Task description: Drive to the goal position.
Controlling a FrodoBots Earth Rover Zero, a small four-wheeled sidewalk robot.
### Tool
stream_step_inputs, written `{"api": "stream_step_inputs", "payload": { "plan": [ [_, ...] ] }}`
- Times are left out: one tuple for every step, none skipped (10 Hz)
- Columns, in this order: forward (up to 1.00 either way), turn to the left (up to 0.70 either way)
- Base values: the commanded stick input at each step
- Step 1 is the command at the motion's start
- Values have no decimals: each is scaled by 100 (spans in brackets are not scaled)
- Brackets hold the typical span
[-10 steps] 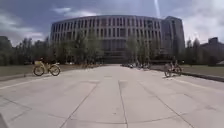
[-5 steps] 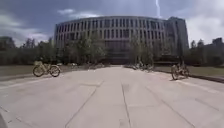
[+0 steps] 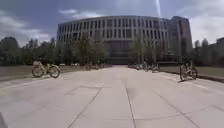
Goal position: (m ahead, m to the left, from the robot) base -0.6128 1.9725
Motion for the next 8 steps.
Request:
{"api": "stream_step_inputs", "payload": {
  "plan": [
    [70, 0],
    [70, 0],
    [70, 0],
    [70, 0],
    [70, 0],
    [70, 0],
    [70, 0],
    [70, 0]
  ]
}}
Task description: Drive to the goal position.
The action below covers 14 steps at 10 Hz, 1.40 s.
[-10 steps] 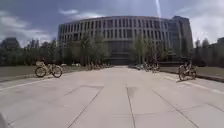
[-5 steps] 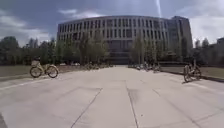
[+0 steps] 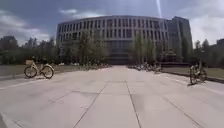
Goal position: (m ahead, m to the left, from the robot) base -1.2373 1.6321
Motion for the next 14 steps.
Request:
{"api": "stream_step_inputs", "payload": {
  "plan": [
    [70, 0],
    [70, -1],
    [70, -4],
    [70, -6],
    [70, -7],
    [70, -6],
    [70, -1],
    [70, 0],
    [70, 0],
    [70, 0],
    [70, 0],
    [70, 0],
    [70, 0],
    [70, 0]
  ]
}}
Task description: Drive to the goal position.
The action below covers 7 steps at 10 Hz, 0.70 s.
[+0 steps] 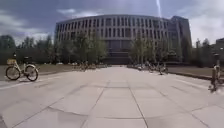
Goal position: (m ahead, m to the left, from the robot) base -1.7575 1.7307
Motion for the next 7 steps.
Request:
{"api": "stream_step_inputs", "payload": {
  "plan": [
    [70, 0],
    [70, 0],
    [70, 0],
    [70, 0],
    [70, 0],
    [70, 0],
    [70, 0]
  ]
}}
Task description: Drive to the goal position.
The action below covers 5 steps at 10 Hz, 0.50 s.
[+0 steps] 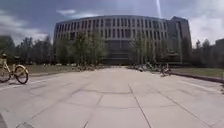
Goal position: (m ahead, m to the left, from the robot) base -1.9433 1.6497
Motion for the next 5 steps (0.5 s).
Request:
{"api": "stream_step_inputs", "payload": {
  "plan": [
    [70, 0],
    [70, 0],
    [70, 0],
    [70, 0],
    [57, 0]
  ]
}}
